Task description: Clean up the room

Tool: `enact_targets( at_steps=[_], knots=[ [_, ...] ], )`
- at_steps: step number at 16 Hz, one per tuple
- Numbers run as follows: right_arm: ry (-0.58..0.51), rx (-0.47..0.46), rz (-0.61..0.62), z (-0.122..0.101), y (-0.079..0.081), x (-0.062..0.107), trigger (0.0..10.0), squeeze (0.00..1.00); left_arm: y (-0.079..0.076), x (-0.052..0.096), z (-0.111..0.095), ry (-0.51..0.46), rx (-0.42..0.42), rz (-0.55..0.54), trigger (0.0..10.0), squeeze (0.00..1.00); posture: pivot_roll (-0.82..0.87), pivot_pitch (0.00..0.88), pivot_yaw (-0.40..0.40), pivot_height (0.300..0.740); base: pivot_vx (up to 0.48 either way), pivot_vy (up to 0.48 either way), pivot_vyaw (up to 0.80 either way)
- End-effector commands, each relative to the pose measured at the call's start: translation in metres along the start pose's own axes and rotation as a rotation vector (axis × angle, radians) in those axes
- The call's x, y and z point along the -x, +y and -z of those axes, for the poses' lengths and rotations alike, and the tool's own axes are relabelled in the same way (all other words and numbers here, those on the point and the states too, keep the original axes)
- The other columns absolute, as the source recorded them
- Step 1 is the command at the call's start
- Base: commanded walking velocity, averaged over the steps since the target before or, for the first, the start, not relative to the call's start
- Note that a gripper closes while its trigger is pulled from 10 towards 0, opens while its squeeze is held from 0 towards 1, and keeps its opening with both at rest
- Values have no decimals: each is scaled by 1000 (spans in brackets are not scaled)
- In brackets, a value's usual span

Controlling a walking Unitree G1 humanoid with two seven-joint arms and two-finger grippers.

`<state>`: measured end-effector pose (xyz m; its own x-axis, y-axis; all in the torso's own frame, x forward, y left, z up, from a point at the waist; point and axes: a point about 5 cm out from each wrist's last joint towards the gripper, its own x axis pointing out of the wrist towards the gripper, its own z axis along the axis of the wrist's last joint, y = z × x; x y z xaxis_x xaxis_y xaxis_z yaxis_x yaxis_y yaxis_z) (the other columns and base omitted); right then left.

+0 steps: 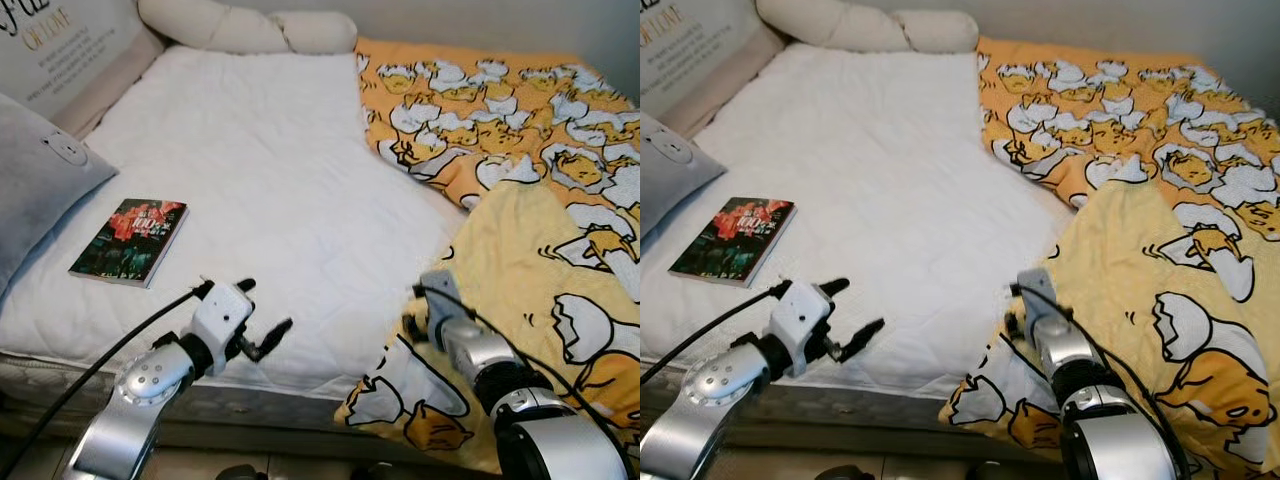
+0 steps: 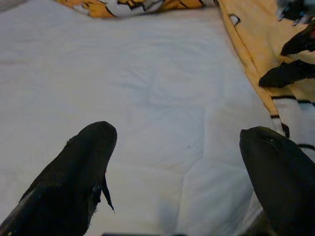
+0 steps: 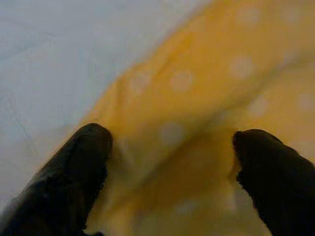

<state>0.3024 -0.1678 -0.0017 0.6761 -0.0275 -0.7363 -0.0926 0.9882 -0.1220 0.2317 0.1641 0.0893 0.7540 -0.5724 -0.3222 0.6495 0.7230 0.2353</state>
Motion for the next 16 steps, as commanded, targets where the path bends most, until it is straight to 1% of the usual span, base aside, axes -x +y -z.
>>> enact_targets(
  at_steps=[1, 2, 4, 6, 9, 16],
  knots=[
    [-21, -136, -65, -1, 8, -1, 0, 0, -2, 1, -3, 0, -9, 20, 10000, 0, 120, 102, -26, 740, 0, 0, 0],
    [-11, -144, -76, 3, 9, -1, 0, 0, -3, 1, -3, 4, -12, 31, 10000, 0, 125, 108, -23, 740, 0, 0, 0],
    [22, -97, -64, 12, 9, -2, 0, 0, -4, 3, -4, 16, -15, 61, 10000, 0, 131, 113, -19, 740, 0, 0, 0],
    [40, -81, -52, 18, 8, -2, 0, 0, -7, 6, -2, 47, -20, 110, 10000, 0, 135, 115, -17, 740, 0, 0, 0],
    [33, -78, -55, 18, 6, -2, 0, 0, -11, 8, 0, 70, -23, 143, 10000, 0, 129, 109, -19, 740, 0, 0, 0],
    [32, -42, -68, 21, 1, -2, 0, 0, -11, 0, -2, 68, -23, 153, 10000, 0, 115, 77, -33, 740, 0, 0, 0]
  ],
)
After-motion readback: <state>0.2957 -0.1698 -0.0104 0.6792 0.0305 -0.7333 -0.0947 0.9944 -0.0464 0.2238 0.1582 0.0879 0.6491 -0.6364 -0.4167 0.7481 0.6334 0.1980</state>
